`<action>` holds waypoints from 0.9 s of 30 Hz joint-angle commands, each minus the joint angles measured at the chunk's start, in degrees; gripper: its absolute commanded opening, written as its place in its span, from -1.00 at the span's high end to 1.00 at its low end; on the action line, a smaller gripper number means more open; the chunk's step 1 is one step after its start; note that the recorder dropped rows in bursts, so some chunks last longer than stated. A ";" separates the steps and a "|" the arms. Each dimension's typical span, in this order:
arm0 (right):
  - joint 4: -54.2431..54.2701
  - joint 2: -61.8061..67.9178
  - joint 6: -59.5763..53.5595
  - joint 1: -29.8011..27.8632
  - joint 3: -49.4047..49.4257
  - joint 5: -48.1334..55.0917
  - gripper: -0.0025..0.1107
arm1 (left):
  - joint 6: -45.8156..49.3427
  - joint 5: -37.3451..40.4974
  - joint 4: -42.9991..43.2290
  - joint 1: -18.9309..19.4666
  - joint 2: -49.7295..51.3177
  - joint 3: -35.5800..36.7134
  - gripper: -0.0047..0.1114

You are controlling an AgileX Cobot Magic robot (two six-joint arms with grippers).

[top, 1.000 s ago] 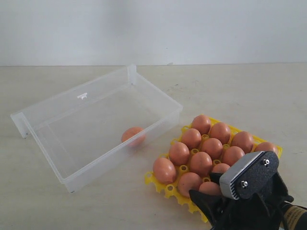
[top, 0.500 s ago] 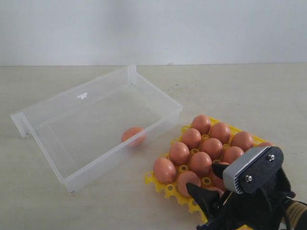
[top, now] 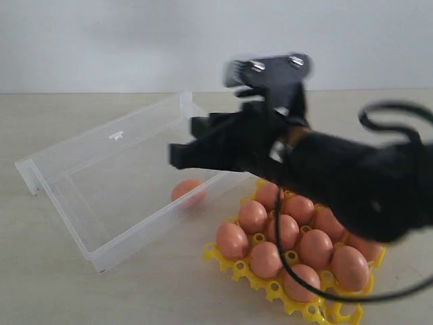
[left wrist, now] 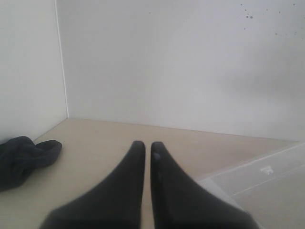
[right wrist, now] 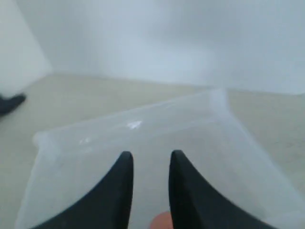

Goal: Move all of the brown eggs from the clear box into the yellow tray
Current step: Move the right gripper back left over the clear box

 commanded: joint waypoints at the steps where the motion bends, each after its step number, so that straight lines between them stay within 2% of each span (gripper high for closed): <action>1: -11.70 4.56 -1.02 0.93 -26.44 51.51 0.62 | 0.14 -0.42 0.01 -0.04 -0.23 -0.19 0.85; 2: -12.06 5.57 -2.83 1.07 -29.55 56.03 0.62 | 0.14 -0.42 0.01 -0.04 -0.23 -0.19 0.85; 4: -11.70 10.98 -12.37 1.18 -45.02 84.85 0.62 | 0.14 -0.42 0.01 -0.04 -0.23 -0.19 0.85; 6: -13.29 15.49 -16.74 1.18 -52.52 91.87 0.62 | 0.14 -0.42 0.01 -0.04 -0.23 -0.19 0.85; 9: -18.08 20.71 -23.12 1.18 -58.29 91.50 0.62 | 0.14 -0.42 0.01 -0.04 -0.23 -0.19 0.85; 12: -17.80 22.95 -26.79 1.18 -58.87 78.47 0.62 | 0.14 -0.42 0.01 -0.04 -0.23 -0.19 0.85; 18: -17.62 23.35 -31.63 1.18 -58.87 75.83 0.57 | 0.14 -0.42 0.01 -0.04 -0.23 -0.19 0.85; 20: -17.62 24.26 -36.78 1.18 -58.87 76.07 0.37 | 0.14 -0.42 0.01 -0.04 -0.23 -0.19 0.85; 24: -18.70 28.20 -45.44 1.18 -58.87 72.27 -0.25 | 0.14 -0.42 0.01 -0.04 -0.23 -0.19 0.85; 25: -19.31 29.11 -45.58 1.18 -58.87 71.56 -0.31 | 0.14 -0.42 0.01 -0.04 -0.23 -0.19 0.85; 27: -20.15 30.47 -44.73 1.18 -58.87 71.32 -0.30 | 0.14 -0.42 0.01 -0.04 -0.23 -0.19 0.85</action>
